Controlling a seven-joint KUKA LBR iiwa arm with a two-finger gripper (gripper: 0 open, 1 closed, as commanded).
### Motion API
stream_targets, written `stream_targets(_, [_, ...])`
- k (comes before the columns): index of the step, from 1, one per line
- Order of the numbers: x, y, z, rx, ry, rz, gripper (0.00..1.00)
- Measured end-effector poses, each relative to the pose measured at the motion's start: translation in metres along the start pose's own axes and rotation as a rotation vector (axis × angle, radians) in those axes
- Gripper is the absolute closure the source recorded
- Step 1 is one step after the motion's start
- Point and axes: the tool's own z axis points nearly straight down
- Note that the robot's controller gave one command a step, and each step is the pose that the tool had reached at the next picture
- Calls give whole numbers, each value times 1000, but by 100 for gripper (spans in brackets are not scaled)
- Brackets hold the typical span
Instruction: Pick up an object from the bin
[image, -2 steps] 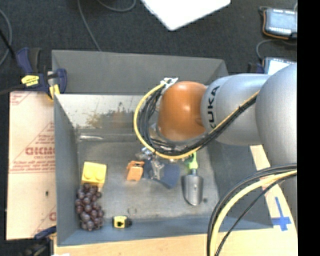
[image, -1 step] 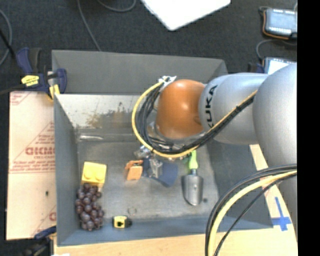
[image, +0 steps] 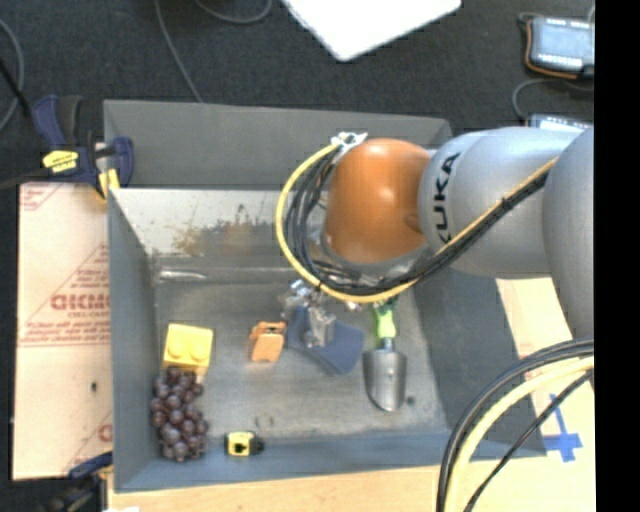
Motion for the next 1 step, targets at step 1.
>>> stream_targets(1, [-10,4,-48,4,-10,79,100])
